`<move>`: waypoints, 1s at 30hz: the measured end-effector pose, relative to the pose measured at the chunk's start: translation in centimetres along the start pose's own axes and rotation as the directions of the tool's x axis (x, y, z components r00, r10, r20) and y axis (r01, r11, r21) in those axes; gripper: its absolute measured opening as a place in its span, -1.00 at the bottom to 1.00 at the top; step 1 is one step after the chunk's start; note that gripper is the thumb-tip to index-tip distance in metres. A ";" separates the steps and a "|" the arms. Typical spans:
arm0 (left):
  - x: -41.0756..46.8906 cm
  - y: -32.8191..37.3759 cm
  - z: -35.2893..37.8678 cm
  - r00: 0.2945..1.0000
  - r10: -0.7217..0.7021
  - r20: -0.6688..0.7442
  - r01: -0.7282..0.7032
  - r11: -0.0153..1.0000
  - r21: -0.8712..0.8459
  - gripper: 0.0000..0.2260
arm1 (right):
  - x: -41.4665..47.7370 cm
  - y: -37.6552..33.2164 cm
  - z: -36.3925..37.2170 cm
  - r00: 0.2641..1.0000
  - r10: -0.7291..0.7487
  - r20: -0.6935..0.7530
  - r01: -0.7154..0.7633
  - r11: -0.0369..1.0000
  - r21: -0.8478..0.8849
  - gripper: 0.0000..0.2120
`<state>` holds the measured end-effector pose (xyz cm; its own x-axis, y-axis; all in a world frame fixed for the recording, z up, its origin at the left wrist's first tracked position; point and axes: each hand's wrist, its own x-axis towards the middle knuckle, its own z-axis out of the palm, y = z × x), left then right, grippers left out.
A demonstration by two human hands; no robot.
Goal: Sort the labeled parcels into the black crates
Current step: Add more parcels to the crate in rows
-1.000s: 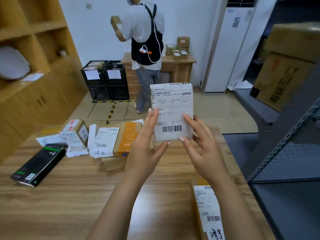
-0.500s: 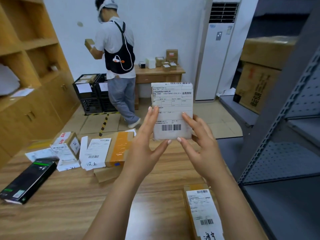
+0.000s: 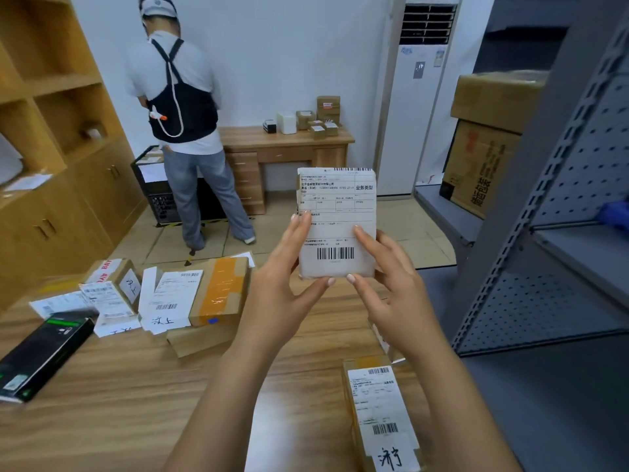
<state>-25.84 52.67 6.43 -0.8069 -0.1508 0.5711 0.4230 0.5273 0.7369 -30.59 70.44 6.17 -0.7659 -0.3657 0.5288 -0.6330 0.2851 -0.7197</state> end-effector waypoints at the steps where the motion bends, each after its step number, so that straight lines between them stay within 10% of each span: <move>1: 0.0 0.0 0.3 1.000 -0.011 0.002 0.011 1.000 -0.004 -0.20 | -0.1 0.1 -0.2 1.000 0.002 0.008 -0.002 1.000 -0.008 -0.41; 18: 0.2 -0.8 4.3 0.952 -0.012 0.306 0.074 0.979 -0.191 -0.17 | -5.0 -1.0 -1.4 0.944 0.238 -0.229 -0.268 0.957 -0.110 -0.46; 30: -3.9 0.1 5.0 0.634 0.264 0.727 0.185 0.861 -0.474 -0.23 | -16.0 -8.8 4.0 0.621 0.416 -0.664 -0.648 0.750 -0.136 -0.47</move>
<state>-24.67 57.51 2.46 -0.6995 0.6515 0.2937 0.4102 0.0295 0.9115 -12.34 70.23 2.30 -0.8138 0.4799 0.3278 0.0062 0.5712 -0.8208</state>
